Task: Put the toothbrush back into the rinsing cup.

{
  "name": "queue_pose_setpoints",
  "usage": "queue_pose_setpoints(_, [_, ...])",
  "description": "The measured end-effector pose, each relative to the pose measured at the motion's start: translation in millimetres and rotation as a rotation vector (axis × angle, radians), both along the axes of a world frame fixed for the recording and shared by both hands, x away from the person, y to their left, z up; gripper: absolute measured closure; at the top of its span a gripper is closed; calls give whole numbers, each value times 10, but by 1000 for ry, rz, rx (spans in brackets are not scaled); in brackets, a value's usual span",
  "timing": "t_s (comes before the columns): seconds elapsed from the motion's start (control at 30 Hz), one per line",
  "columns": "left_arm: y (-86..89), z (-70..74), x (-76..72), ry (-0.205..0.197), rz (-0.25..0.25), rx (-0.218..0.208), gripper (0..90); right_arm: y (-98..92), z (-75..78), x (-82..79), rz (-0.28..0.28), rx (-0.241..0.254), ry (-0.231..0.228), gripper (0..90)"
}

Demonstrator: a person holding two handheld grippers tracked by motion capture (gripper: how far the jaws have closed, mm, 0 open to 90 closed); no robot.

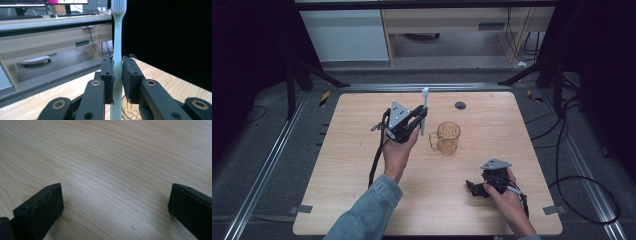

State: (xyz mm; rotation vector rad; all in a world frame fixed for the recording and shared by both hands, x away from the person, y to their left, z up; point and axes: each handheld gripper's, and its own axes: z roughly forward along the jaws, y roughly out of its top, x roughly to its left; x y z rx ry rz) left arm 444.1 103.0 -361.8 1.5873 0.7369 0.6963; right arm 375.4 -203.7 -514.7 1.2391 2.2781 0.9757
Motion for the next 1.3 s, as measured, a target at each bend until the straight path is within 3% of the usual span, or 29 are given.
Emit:
queue_pose_setpoints(0.27, [-35, -24, 24, -38, -6, -12, 788, 0, 0, 0, 2, 0, 0, 4])
queue_pose_setpoints(0.47, [-29, -59, 58, -43, 4, -49, 789, 3, 2, -3, 2, 1, 3, 4])
queue_pose_setpoints(0.67, [-30, -81, 72, -52, 2, -42, 788, 0, -5, 2, 5, -9, -9, 4])
queue_pose_setpoints(0.93, [8, -96, 116, -70, 4, -94, 788, 1, -5, 1, 10, -11, -10, 4])
queue_pose_setpoints(1.3, [-31, -168, 214, -84, -6, -100, 788, 7, -5, -2, 16, -7, -6, 4])
